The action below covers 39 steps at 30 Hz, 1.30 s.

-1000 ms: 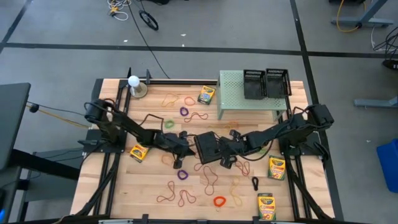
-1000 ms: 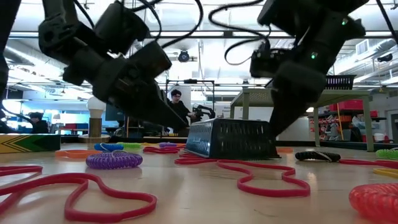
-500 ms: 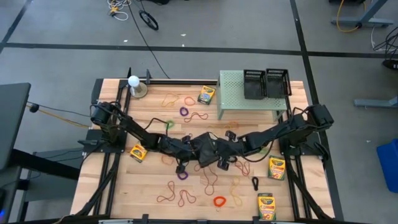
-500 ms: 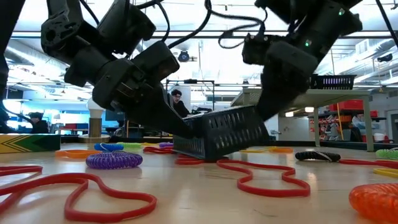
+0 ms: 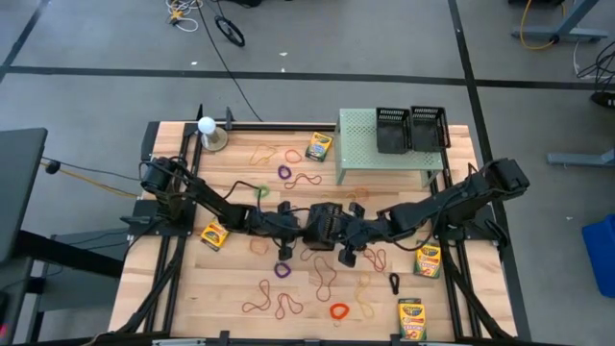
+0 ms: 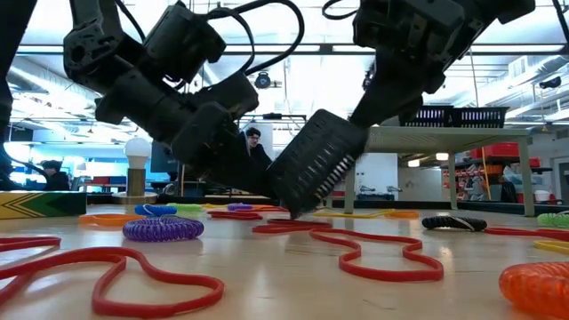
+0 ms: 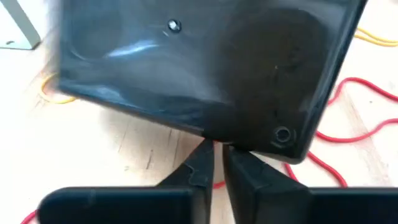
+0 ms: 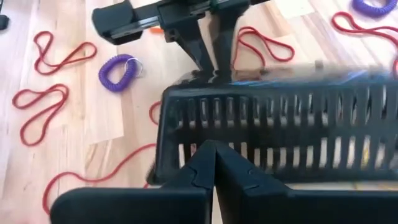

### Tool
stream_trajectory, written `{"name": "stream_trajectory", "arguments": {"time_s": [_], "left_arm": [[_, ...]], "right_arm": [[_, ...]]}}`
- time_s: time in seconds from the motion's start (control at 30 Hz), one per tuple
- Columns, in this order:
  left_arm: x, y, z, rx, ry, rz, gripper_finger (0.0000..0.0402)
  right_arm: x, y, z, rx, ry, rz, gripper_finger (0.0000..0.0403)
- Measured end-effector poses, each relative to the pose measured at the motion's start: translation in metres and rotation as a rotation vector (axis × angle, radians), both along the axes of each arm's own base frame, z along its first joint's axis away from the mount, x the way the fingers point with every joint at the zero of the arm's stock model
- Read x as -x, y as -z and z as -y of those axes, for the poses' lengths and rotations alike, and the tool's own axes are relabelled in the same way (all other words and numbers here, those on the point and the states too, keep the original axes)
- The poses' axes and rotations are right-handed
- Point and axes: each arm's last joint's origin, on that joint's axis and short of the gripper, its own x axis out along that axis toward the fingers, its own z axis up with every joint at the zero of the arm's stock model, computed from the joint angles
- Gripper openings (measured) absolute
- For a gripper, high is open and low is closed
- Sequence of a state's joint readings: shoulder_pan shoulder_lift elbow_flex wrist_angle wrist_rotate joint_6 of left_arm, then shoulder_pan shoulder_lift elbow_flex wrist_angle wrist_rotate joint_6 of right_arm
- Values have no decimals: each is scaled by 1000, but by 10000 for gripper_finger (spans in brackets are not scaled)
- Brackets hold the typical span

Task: Pick & Place Office Desk Supplies
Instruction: Put the black basket on the shelf

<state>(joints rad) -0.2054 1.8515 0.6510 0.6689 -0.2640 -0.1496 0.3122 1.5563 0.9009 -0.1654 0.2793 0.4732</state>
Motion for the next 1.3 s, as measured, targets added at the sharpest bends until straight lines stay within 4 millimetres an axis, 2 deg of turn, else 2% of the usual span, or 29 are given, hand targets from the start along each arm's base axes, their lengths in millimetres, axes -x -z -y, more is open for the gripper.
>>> {"name": "stream_trajectory", "arguments": {"time_s": [0.37, 0.77, 0.97, 1.3], "left_arm": [[2, 3, 1, 48, -1, -43, 140], [7, 10, -1, 69, -28, -140, 247], [7, 10, -1, 47, -19, -138, 246], [6, 9, -7, 13, -95, -102, 189]], "right_arm": [[-10, -7, 10, 13, 12, 100, 11], [-16, -2, 24, 13, 37, 94, 11], [-16, -1, 25, -2, 51, 84, 11], [-25, 0, 23, -59, 5, 148, 11]]}}
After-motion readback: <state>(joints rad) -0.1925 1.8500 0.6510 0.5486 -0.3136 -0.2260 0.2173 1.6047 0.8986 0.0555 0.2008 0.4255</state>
